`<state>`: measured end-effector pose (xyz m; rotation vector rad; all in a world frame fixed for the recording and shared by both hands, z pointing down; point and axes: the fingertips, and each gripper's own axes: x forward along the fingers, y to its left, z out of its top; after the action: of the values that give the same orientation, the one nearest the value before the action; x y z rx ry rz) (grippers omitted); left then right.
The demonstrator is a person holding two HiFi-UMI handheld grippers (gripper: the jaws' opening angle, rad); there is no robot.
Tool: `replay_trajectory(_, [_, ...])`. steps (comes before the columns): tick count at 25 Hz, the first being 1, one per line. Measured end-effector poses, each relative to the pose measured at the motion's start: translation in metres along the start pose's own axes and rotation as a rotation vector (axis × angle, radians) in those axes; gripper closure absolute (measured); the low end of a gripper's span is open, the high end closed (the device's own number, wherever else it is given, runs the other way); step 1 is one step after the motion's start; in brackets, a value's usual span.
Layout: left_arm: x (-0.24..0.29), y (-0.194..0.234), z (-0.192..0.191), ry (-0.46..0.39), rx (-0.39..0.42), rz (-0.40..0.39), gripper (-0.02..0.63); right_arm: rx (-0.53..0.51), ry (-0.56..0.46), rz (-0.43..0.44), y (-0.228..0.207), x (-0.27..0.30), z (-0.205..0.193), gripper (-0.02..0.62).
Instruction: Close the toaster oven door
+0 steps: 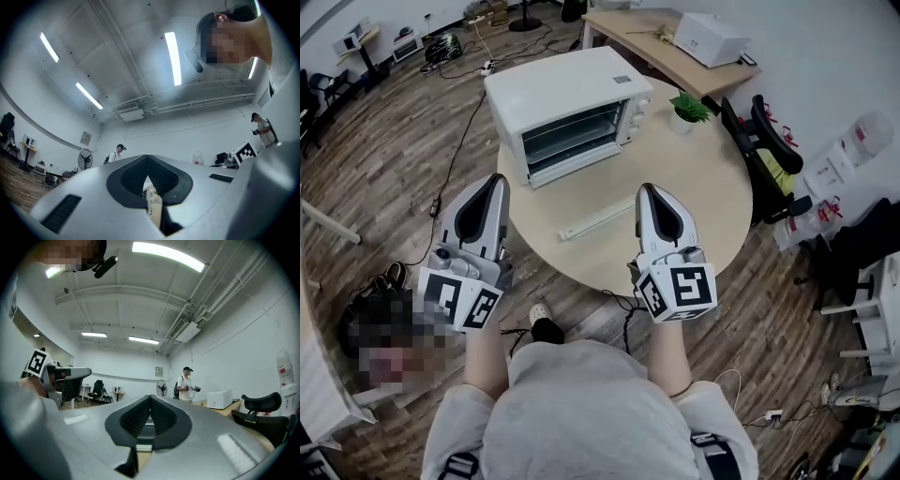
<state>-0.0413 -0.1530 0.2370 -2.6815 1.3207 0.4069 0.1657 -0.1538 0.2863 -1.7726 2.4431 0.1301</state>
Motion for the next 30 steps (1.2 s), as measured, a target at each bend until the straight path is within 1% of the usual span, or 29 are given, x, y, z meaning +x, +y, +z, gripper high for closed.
replay_trajectory(8, [0.017, 0.041, -0.007, 0.007, -0.017, -0.038, 0.6, 0.008, 0.025, -0.033, 0.012, 0.037, -0.015, 0.584])
replay_trajectory(13, [0.026, 0.058, -0.017, 0.021, -0.035, -0.072, 0.6, 0.027, 0.065, -0.055, 0.02, 0.051, -0.036, 0.584])
replay_trajectory(17, [0.031, 0.066, -0.027, 0.04, -0.056, -0.097, 0.6, 0.046, 0.124, -0.074, 0.027, 0.056, -0.061, 0.584])
replay_trajectory(22, [0.036, 0.071, -0.042, 0.065, -0.083, -0.118, 0.6, 0.095, 0.214, -0.077, 0.034, 0.058, -0.103, 0.584])
replay_trajectory(30, [0.037, 0.08, -0.064, 0.113, -0.115, -0.121, 0.6, 0.171, 0.365, -0.087, 0.04, 0.054, -0.169, 0.584])
